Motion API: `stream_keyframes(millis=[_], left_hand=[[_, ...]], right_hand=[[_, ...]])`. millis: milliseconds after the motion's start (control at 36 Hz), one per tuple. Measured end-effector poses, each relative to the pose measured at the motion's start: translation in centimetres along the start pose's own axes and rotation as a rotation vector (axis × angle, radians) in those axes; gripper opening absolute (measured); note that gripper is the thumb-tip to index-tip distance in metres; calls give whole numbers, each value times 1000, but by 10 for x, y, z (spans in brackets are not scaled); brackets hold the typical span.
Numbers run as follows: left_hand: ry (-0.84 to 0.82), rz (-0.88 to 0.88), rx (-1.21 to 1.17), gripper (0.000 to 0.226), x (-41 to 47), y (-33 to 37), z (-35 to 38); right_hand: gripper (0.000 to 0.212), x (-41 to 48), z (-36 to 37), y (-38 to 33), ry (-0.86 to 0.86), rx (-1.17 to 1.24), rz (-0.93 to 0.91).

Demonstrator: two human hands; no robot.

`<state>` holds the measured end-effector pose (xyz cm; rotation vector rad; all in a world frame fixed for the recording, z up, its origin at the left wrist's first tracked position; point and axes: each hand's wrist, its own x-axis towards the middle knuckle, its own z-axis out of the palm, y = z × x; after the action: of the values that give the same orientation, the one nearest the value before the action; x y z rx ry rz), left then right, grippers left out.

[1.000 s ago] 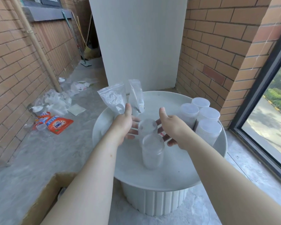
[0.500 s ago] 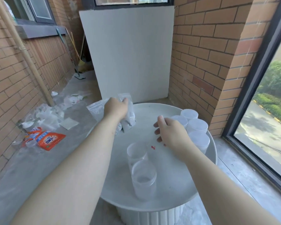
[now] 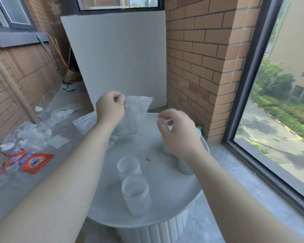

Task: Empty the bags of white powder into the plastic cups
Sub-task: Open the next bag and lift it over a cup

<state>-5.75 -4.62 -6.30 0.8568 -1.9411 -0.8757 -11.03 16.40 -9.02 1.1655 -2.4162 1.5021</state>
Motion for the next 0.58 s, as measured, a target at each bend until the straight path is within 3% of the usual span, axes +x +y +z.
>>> stream_keyframes(millis=[139, 194, 278, 361, 472, 583], left_hand=[[-190, 45, -210, 24, -18, 43, -17], [-271, 42, -260, 24, -29, 52, -18], [-357, 34, -259, 26, -49, 58, -16], [-401, -13, -253, 25, -66, 58, -11], [-388, -163, -264, 5, -86, 56, -9], [-345, -376, -291, 25, -109, 49, -16]], right_hand=[[39, -4, -19, -10, 236, -179, -215], [42, -6, -28, -15, 167, -262, -166], [26, -13, -37, -19, 83, -243, -112], [42, -19, -40, -21, 56, -180, -48], [40, -30, -33, -17, -55, -185, 80], [29, -46, -24, -6, -202, -198, 232]])
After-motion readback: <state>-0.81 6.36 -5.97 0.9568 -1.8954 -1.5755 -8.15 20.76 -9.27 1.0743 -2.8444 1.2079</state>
